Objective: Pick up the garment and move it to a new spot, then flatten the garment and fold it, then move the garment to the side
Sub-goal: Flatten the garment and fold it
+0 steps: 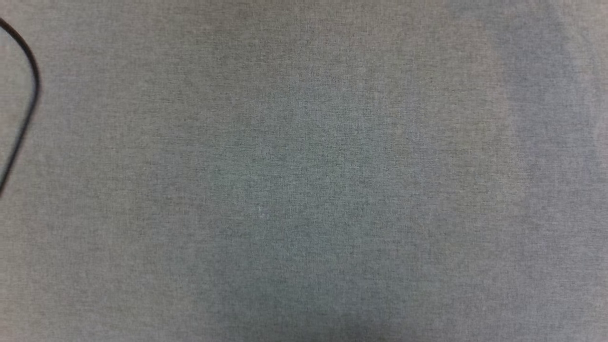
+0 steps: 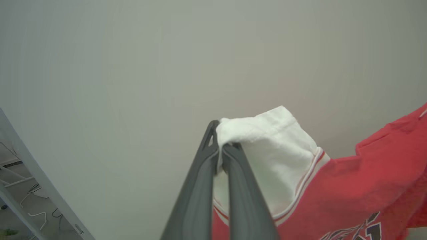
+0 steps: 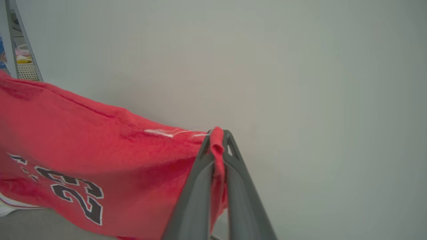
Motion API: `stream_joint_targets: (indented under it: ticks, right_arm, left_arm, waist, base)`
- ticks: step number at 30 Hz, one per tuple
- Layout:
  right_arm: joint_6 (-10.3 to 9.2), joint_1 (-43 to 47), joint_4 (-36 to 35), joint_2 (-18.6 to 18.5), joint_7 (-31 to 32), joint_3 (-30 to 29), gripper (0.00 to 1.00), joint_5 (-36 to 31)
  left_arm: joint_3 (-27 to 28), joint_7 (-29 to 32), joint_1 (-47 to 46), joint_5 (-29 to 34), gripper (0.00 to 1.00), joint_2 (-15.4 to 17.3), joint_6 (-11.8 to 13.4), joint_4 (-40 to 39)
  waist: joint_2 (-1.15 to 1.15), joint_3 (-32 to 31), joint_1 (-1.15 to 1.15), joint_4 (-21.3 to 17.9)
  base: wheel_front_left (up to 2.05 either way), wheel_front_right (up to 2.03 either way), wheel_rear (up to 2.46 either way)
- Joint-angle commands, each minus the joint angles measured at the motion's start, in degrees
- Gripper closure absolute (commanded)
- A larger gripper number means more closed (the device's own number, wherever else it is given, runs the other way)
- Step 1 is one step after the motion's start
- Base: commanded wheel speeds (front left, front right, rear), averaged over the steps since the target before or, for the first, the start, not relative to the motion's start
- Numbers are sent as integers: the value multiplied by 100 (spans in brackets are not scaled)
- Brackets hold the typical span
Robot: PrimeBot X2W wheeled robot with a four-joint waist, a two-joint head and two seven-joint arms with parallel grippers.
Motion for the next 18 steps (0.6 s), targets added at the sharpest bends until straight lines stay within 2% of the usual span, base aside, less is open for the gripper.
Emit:
stream_joint_targets:
  ticks: [1,9,14,18]
  right_arm:
    - [-3,290,7,-30,-102,129,100,129]
    - [-3,1693,120,-37,-572,711,100,682]
    - [-3,2616,-29,-203,-824,1036,100,986]
    - [-3,3433,-280,-414,-994,1268,100,1210]
  left_arm:
    - [-20,-103,316,-77,100,-19,-19,56]
    - [-118,-689,2018,-291,100,75,160,130]
    - [-180,-927,3291,-419,100,241,404,-184]
    - [-199,-1044,4486,-581,100,395,710,-662]
  waist:
    - [0,-100,-1,28]
    - [0,-662,-1,30]
    - [0,-1174,-1,52]
    - [0,-1635,-1,60]
  base:
    - [0,0,0]
    - [0,0,0]
    - [0,0,0]
    - [0,0,0]
